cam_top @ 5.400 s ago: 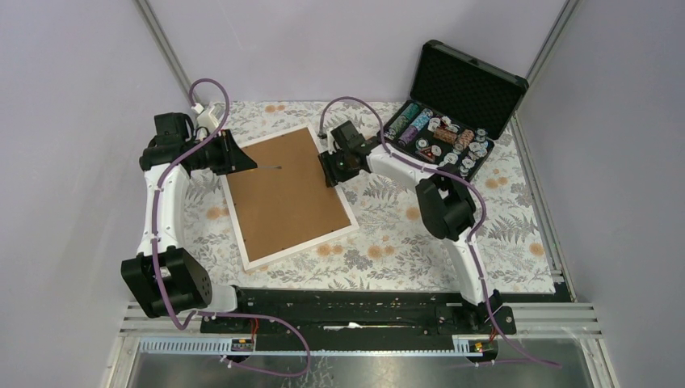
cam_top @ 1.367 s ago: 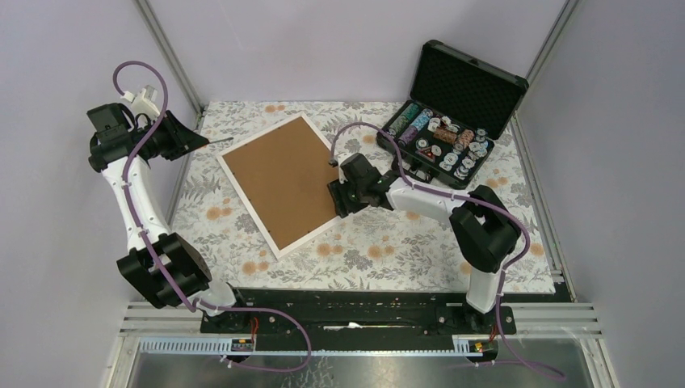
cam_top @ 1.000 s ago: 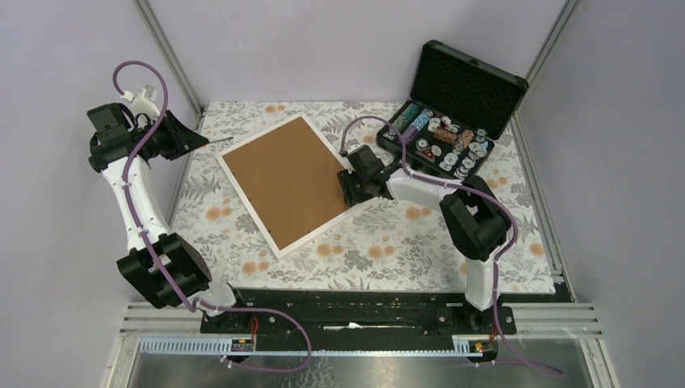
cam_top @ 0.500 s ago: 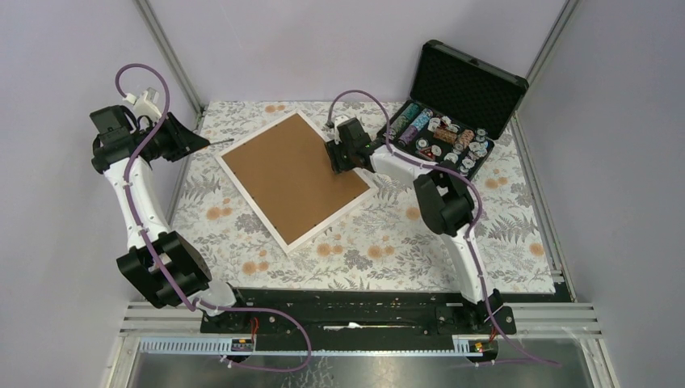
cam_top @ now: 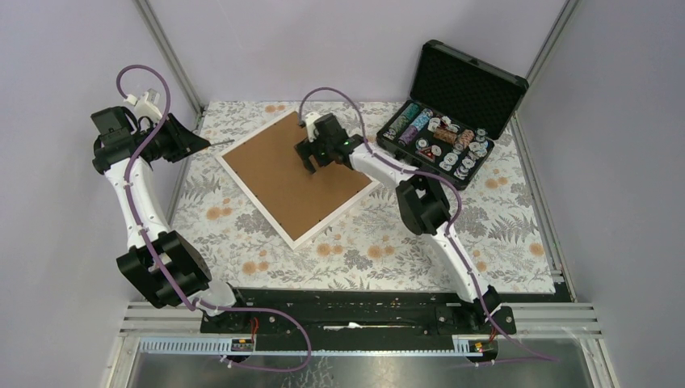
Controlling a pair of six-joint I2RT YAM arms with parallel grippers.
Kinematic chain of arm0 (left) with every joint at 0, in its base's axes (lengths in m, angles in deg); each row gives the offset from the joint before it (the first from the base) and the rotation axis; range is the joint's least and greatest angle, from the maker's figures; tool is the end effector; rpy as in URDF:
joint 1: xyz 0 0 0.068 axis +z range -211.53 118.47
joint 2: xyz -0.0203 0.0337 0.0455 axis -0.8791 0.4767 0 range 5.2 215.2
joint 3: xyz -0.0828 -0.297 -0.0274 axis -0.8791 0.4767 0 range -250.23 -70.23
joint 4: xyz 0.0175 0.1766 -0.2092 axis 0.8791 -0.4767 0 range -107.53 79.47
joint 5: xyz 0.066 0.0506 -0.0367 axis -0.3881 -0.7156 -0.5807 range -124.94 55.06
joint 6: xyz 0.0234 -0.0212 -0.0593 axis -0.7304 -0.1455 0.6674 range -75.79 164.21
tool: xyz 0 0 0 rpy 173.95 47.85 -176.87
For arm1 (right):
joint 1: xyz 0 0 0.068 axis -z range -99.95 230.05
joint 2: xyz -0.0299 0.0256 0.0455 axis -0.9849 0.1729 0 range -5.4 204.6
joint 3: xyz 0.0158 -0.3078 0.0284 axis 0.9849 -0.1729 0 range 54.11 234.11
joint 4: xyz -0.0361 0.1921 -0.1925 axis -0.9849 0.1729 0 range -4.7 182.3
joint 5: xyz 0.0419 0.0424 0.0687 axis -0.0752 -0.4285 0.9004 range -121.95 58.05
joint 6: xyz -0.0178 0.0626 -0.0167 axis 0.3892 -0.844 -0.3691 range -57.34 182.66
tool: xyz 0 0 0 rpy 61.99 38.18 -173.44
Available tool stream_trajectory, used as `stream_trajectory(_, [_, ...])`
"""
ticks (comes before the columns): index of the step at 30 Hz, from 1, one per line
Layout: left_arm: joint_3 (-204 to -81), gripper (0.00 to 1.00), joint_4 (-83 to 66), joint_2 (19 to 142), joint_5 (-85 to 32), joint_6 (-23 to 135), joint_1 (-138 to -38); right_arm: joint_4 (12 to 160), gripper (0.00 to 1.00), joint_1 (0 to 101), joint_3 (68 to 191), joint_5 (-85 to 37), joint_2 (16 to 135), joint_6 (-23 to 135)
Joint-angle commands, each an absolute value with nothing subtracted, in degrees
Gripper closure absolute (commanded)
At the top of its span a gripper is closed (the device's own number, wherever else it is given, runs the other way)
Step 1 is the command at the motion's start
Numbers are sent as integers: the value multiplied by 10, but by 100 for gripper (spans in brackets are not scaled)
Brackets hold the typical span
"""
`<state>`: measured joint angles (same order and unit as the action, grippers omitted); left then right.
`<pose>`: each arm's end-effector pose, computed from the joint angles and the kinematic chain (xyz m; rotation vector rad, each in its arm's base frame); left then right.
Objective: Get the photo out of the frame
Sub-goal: Adjust the photo frame at the center of the board.
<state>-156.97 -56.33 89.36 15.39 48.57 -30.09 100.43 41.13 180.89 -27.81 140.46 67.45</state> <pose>0.2977 0.1337 0.4112 -0.2352 2.0916 -0.7332 0.4951 0.4045 0.1833 -0.8566 2.0227 0.4171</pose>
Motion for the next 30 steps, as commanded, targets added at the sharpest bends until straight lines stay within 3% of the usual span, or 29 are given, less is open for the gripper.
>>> stream_trajectory(1, [-1580,100,-539,882,162,481,-301,1016,4,326,1831,-231,1335,663])
stream_trajectory(3, [-1581,100,-539,881,161,482,-301,1016,0,306,1842,-217,1343,648])
stream_trajectory(16, [-1586,100,-539,880,164,488,-301,1004,2,220,1886,-235,1414,648])
stream_trajectory(30, [-1590,100,-539,874,169,490,-299,1003,31,186,1872,-281,1453,652])
